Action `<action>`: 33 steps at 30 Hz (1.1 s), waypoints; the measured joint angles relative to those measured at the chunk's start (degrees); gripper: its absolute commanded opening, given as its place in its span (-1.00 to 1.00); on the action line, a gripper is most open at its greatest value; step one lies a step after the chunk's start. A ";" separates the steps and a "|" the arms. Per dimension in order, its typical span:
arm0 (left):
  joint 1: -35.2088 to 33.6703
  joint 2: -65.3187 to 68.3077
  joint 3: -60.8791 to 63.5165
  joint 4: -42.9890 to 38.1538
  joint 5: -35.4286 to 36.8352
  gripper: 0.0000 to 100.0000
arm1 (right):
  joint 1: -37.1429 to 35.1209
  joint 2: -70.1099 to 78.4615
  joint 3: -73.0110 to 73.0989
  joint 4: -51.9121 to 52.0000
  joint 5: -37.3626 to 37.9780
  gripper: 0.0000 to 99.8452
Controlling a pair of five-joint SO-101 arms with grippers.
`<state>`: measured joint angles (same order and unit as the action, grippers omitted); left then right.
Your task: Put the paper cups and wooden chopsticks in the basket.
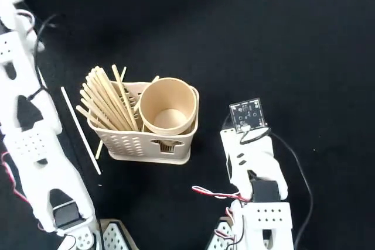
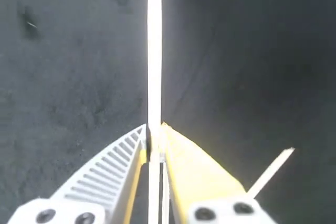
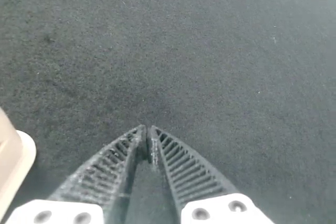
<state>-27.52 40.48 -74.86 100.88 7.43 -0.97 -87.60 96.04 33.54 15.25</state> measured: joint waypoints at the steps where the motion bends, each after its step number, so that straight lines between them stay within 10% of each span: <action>1: 0.00 -2.64 0.00 0.00 1.49 -0.94 | 0.00 0.00 0.00 0.00 0.00 -0.97; 16: 14.59 -62.77 27.43 -1.85 7.47 -0.94 | 0.00 0.00 0.00 0.00 0.00 -0.97; 33: 31.38 -129.76 119.12 -50.99 4.84 -0.93 | 0.00 0.00 0.00 0.00 0.00 -0.97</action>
<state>3.87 -89.27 44.26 49.89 12.26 -0.97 -87.60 96.04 33.54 15.25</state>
